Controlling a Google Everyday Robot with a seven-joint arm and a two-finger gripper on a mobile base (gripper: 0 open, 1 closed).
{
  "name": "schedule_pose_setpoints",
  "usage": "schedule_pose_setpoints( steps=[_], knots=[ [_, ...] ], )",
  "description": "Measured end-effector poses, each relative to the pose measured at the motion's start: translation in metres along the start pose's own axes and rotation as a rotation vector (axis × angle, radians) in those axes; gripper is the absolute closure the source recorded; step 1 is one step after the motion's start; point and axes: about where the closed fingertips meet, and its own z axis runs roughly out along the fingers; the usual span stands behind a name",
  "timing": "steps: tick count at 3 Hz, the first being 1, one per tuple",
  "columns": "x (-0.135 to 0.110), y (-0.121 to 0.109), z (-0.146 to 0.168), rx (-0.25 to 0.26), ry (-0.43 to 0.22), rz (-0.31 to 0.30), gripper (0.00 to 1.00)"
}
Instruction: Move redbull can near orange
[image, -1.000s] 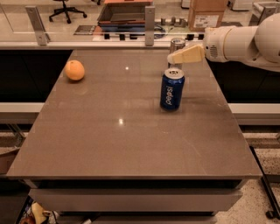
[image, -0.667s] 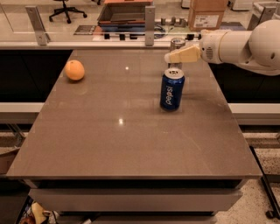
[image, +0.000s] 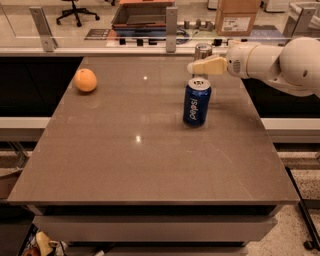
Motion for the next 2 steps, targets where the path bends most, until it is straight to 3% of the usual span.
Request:
schedule_pose_setpoints(
  steps=[2],
  knots=[
    [0.0,0.017,0.024,-0.079,-0.07,0.029,0.0]
  ],
)
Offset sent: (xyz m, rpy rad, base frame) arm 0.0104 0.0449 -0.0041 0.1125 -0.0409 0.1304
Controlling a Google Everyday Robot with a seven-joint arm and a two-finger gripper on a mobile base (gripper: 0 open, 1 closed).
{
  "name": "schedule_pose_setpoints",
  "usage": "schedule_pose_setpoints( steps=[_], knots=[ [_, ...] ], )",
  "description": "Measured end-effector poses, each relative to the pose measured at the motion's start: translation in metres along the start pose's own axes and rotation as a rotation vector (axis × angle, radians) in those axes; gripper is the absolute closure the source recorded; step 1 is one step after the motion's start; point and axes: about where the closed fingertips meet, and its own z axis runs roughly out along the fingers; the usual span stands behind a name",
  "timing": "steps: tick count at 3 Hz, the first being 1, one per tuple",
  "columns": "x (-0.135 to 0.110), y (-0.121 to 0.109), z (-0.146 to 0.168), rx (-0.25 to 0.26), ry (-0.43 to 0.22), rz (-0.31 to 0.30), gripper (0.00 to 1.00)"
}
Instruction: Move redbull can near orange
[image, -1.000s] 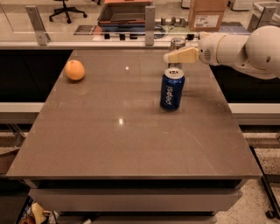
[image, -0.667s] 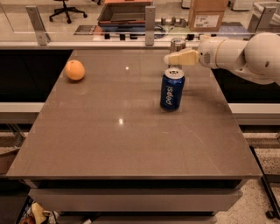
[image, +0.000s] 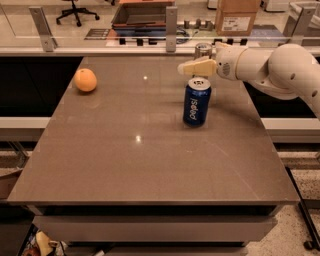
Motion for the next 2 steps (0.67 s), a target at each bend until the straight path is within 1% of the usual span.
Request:
schedule_pose_setpoints(
  steps=[1,2],
  knots=[
    [-0.0001,0.0019,0.0021,-0.004,0.0,0.0,0.16],
    [-0.0001,0.0039,0.0044,-0.008,0.0,0.0,0.4]
  ],
)
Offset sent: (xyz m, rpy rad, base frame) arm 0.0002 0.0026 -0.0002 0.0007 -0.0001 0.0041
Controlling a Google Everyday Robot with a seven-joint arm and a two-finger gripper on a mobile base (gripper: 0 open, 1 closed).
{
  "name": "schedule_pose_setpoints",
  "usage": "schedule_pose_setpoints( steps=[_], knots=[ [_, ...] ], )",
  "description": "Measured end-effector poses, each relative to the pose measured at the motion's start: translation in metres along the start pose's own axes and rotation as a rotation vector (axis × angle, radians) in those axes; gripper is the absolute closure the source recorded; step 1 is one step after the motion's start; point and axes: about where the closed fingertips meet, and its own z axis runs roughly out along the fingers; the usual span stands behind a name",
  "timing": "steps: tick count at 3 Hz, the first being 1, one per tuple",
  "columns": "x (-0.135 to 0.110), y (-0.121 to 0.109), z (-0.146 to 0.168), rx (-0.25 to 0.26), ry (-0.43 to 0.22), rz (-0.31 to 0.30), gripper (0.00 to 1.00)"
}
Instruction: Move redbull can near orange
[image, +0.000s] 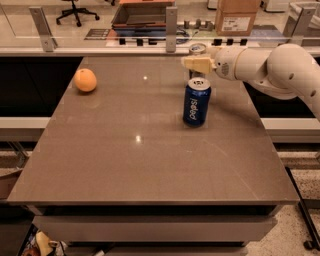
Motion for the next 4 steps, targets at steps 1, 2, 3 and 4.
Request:
schedule_pose_setpoints(
  steps=[1,2,3,4],
  knots=[
    [0.0,0.002,0.0022,-0.004,0.0,0.0,0.63],
    [0.0,0.004,0.0045,-0.009,0.0,0.0,0.87],
    [0.0,0.006,0.0067,-0.013,0.0,0.001,1.0],
    [-0.0001,0.0062,0.0069,-0.013,0.0,0.001,1.0]
  ],
)
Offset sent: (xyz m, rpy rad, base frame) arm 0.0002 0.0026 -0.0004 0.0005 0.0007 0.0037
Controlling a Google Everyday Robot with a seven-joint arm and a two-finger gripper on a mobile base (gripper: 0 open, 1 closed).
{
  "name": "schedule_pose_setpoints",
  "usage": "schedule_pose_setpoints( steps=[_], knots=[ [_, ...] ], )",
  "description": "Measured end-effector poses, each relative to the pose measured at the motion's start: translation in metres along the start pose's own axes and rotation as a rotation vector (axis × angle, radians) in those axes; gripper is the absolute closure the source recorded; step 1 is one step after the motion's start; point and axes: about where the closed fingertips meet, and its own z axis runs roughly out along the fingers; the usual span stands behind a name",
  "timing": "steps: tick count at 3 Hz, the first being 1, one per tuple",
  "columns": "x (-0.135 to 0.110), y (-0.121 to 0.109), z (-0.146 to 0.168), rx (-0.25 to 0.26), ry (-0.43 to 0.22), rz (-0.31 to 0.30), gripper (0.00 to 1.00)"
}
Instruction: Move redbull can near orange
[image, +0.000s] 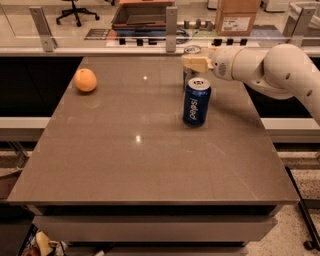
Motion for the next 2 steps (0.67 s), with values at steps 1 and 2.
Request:
schedule_pose_setpoints(
  steps=[1,2],
  knots=[
    [-0.016,-0.002,-0.004,-0.011,-0.009,0.006,1.0],
    [-0.033,-0.006,-0.006,-0.014,-0.024,0.017,1.0]
  ],
)
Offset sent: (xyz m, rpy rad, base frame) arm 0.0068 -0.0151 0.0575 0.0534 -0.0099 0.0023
